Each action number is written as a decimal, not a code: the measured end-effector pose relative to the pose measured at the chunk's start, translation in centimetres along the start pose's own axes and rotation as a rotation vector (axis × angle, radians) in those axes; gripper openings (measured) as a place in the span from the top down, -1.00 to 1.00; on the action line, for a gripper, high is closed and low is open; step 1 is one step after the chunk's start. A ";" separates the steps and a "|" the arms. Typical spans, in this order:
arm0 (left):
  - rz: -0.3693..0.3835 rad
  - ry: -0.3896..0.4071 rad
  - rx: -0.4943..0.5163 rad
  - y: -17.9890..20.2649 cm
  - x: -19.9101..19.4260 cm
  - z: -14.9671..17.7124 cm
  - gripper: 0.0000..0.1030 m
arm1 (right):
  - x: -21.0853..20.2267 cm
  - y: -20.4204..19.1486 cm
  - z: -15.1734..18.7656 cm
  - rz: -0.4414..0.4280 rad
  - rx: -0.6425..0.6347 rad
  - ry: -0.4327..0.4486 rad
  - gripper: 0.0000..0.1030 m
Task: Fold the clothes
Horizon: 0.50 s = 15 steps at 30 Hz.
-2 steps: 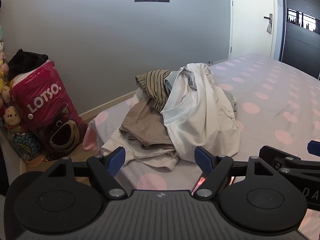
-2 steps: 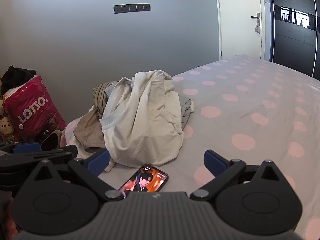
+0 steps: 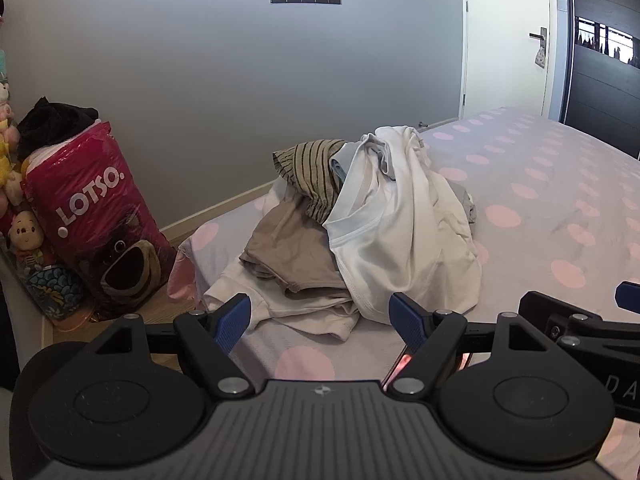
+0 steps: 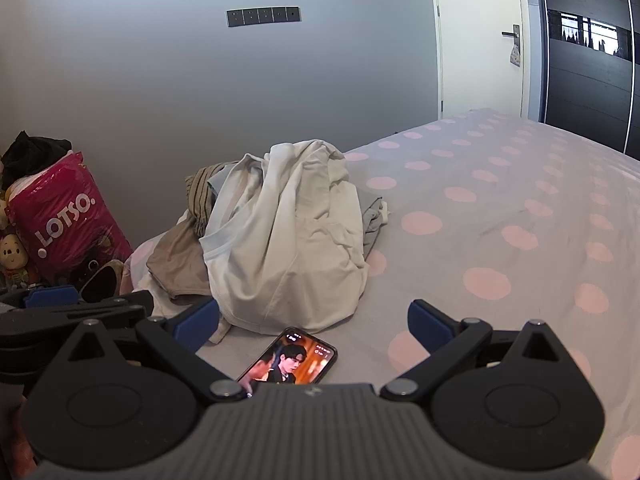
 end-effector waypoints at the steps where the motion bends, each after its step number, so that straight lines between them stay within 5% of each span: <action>1: 0.000 -0.001 0.001 0.1 0.1 0.0 -0.47 | 0.0 -0.2 0.0 -0.002 0.001 0.001 -0.97; 15: 0.031 0.027 -0.026 -0.1 -0.7 -2.1 -0.47 | -1.1 -2.0 -1.9 -0.001 0.003 0.038 -0.97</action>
Point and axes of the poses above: each gripper's, at about its wrist camera, not at the fingertips, and x roughly the way its jaws point, y to its right, z to its underside, the point moved 10 cm from there along x, roughly the way its jaws point, and after that the axes turned 4 degrees about x, right-handed, at the moved point
